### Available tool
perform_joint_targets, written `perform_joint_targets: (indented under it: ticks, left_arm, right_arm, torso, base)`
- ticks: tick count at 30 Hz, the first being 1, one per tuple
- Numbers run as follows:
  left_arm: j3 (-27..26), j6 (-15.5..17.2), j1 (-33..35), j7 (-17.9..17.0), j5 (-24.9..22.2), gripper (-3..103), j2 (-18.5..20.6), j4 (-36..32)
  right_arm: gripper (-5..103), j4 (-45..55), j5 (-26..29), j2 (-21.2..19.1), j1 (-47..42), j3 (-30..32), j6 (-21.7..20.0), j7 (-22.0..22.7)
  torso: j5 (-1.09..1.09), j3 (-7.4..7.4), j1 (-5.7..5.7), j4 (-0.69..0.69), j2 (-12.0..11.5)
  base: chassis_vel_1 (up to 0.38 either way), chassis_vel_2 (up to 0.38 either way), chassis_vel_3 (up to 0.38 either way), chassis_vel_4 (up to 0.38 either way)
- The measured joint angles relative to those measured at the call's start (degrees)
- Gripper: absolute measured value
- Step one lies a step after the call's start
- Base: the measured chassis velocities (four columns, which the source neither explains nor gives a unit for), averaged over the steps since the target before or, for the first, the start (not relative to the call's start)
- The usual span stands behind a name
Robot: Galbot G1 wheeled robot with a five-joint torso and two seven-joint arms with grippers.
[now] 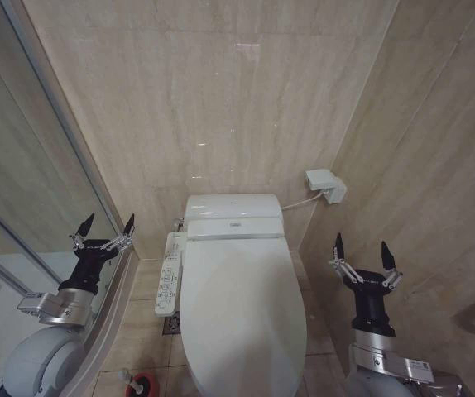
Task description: Open the toilet lid, clean the toilet bowl with a toilet brush, close the toilet lid, and flush.
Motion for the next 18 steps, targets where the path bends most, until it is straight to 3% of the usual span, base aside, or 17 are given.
perform_joint_targets:
  ticks: [8, 18]
  left_arm:
    - [-0.08, -0.05, -0.19, 0.14, -0.2, 100, 0.21, 0.3]
    - [0.55, -0.1, -0.6, 0.21, -0.23, 100, 0.23, 0.95]
  right_arm:
    - [100, 0.0, -0.17, 0.92, 0.22, -0.09, -0.27, 0.34]
    - [100, -0.34, -0.44, 1.26, 0.61, -0.23, -0.19, 0.91]
  torso:
    - [0.0, 0.0, 0.0, -0.01, 0.0]
    - [-0.03, -0.01, 0.0, 0.03, 0.01]
  base:
    - [0.009, 0.014, -0.011, -0.012]
    - [0.105, 0.093, -0.091, -0.095]
